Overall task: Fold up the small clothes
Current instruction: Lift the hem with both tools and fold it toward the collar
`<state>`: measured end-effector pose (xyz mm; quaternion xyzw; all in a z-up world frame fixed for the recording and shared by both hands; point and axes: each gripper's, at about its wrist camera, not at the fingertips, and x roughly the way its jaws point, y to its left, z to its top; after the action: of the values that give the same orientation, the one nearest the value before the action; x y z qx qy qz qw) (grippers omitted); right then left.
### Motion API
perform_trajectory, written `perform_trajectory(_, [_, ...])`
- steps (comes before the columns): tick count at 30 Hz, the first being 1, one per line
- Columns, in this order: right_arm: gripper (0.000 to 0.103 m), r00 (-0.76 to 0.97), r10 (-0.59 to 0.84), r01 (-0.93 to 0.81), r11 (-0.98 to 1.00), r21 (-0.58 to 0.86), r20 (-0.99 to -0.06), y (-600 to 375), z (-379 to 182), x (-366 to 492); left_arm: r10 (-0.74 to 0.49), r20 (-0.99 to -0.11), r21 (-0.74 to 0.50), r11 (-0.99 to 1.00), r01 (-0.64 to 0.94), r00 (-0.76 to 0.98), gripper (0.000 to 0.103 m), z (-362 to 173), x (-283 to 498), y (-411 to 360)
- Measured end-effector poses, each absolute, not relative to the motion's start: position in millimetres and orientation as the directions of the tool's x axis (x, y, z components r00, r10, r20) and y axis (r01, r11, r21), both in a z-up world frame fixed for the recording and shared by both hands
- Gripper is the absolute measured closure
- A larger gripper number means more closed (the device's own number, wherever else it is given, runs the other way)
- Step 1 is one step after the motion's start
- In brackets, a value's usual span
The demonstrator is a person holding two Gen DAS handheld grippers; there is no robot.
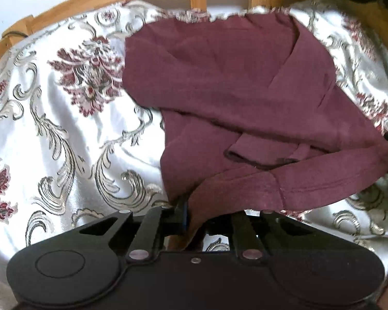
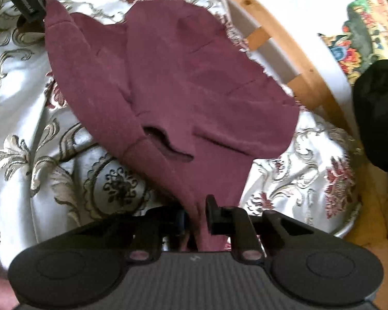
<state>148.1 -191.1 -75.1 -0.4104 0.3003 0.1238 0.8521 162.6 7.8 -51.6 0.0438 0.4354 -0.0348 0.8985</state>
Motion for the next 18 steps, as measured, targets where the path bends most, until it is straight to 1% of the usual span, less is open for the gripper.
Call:
perform_trajectory(3, [0.097,0.842,-0.03,-0.402,0.632,-0.663,-0.539,-192.3,-66.2,138.4,-0.05,-0.72,0.034,0.994,0.108,0.692,0.094,-37.3,149.1,7.2])
perform_trajectory(9, [0.097,0.951,-0.027,-0.224,0.626,-0.747,-0.309,-192.6,-45.0,104.0,-0.095,-0.563,-0.007,0.994,0.11,0.821,0.095,-2.1,114.2,14.3])
perform_trajectory(11, [0.097,0.974,-0.023,-0.163,0.614,-0.772,-0.224,-189.0,-37.7,86.8,-0.106,-0.521,-0.045,0.994,0.096,0.847,0.095,9.5,100.1,20.3])
perform_trajectory(14, [0.097,0.991,-0.015,-0.098,0.61,-0.787,-0.135,-185.8,-27.4,61.6,-0.124,-0.481,-0.105,0.991,0.084,0.868,0.095,23.4,73.6,30.2])
perform_trajectory(18, [0.097,0.997,0.006,-0.065,0.571,-0.819,-0.075,-179.6,-17.0,25.7,-0.151,-0.458,-0.138,0.986,0.098,0.876,0.095,41.7,39.2,38.8])
